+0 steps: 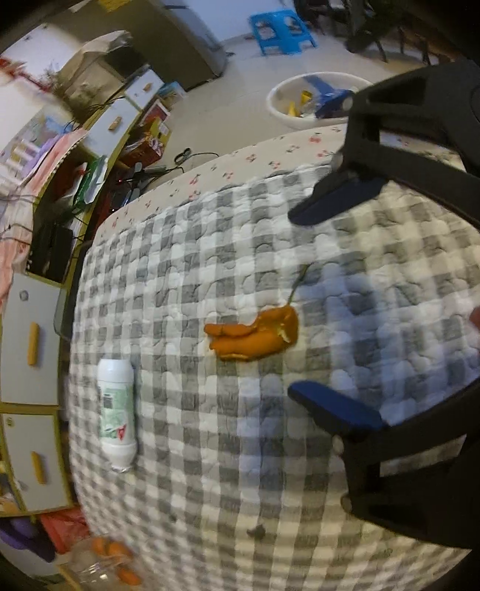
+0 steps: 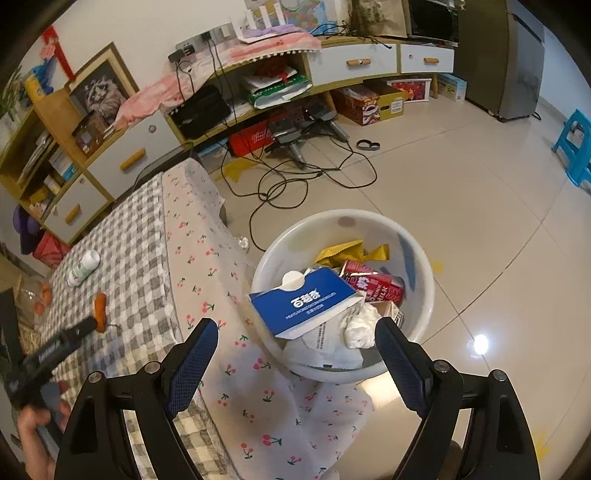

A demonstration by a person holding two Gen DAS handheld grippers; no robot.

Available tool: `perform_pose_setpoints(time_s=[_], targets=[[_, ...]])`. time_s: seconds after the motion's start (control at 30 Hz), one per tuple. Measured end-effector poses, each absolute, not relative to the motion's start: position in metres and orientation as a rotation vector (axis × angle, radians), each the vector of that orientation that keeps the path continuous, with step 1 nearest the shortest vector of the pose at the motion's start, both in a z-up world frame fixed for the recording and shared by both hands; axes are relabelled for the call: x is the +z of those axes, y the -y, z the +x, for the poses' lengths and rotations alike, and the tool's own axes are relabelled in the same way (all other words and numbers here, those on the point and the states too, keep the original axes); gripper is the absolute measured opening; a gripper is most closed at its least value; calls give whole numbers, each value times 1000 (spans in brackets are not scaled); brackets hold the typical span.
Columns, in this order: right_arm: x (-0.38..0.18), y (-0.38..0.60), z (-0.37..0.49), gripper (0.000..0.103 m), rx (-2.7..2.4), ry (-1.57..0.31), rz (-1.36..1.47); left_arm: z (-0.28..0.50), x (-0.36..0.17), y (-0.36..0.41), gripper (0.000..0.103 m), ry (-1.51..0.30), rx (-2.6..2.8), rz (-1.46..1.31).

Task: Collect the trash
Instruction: 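Move the left tool to the orange rubber item and grasp it, then grasp the white Ad spray bottle with the right tool while the left tool holds the orange item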

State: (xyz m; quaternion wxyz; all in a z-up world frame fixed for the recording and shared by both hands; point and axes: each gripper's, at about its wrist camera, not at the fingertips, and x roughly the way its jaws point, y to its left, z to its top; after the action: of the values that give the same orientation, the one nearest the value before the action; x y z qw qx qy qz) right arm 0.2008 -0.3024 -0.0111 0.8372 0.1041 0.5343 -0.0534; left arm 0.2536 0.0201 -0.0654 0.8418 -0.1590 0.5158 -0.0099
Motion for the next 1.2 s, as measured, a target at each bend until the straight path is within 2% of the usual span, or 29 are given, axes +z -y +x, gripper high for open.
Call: perform_pose_setpoints(time_s=[0.1,0.27,0.4,0.57,0.8,1.2], targets=[[-12,302,200,88,-112,-1135,216,262,-75,-23,58,-1089,-29,-373],[-13,304,199,88,-114,-1135,221,271,-83,-31,47,-1059,-3,-410],[-13,309,198,88,-121,-1134,223,273,-87,-38,28,-1069,9,-441],[-13,309,198,88,-128,-1133,225,265,-79,-48,24,-1081,9,-464],[-15,292,204,88,-98,-1139,253,249,-51,-77,23,-1046,11,-440],[-28,182,229,88,30,-1144,212,210,-25,-156,23,-1020,89,-388]])
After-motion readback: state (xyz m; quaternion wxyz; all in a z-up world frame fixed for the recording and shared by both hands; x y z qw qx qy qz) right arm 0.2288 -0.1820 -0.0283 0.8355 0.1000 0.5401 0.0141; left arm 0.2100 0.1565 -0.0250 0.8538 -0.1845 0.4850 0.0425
